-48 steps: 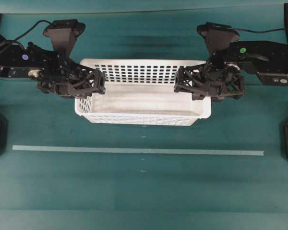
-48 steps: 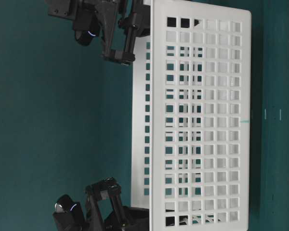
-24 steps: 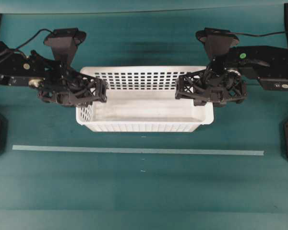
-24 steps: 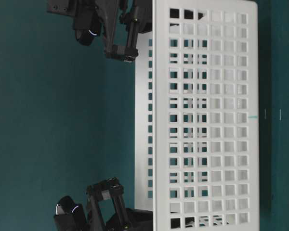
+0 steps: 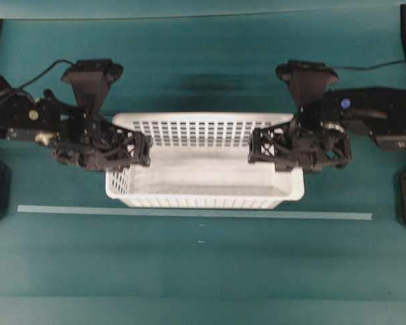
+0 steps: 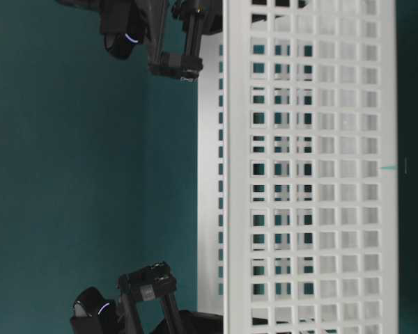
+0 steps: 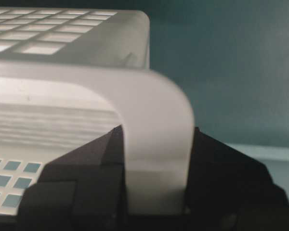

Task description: Lift the white basket with both hands.

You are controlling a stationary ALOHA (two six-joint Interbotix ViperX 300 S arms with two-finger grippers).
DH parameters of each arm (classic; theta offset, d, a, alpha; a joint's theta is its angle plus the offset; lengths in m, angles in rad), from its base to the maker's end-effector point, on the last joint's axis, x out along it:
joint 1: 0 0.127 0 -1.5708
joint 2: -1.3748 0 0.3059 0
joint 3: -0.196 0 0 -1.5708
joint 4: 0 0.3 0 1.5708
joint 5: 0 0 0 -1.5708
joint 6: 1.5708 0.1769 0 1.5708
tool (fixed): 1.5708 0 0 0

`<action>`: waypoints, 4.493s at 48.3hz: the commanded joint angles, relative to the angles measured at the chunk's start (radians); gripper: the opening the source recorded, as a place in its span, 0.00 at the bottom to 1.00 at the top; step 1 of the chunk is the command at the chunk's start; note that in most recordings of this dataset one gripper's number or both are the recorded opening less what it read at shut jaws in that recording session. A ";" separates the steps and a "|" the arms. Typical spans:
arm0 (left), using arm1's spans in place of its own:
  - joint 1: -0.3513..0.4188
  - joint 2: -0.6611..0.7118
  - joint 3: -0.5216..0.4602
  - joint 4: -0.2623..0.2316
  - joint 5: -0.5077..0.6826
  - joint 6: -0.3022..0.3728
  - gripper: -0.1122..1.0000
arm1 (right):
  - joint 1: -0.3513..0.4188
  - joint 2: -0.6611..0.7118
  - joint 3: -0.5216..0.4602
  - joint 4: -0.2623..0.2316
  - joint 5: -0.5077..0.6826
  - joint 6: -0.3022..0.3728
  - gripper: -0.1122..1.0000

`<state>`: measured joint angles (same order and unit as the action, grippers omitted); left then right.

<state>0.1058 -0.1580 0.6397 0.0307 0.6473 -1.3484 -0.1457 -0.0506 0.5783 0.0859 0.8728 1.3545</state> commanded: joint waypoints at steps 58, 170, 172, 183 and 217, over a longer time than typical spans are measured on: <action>-0.166 -0.014 -0.011 0.002 0.043 -0.066 0.07 | 0.186 0.021 0.023 -0.034 -0.069 0.156 0.24; -0.179 0.008 0.091 0.003 -0.189 -0.100 0.78 | 0.192 0.040 0.095 -0.086 -0.241 0.149 0.98; -0.179 0.006 0.092 0.003 -0.189 -0.100 0.87 | 0.192 0.041 0.095 -0.087 -0.241 0.149 0.99; -0.178 0.000 0.087 0.005 -0.189 -0.098 0.94 | 0.189 0.034 0.101 -0.089 -0.221 0.152 0.97; -0.183 -0.367 0.130 0.003 -0.161 0.020 0.95 | 0.160 -0.268 0.078 -0.089 -0.091 0.080 0.97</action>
<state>-0.0721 -0.4571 0.7869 0.0307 0.4924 -1.3606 0.0199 -0.2516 0.6811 0.0000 0.7731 1.4557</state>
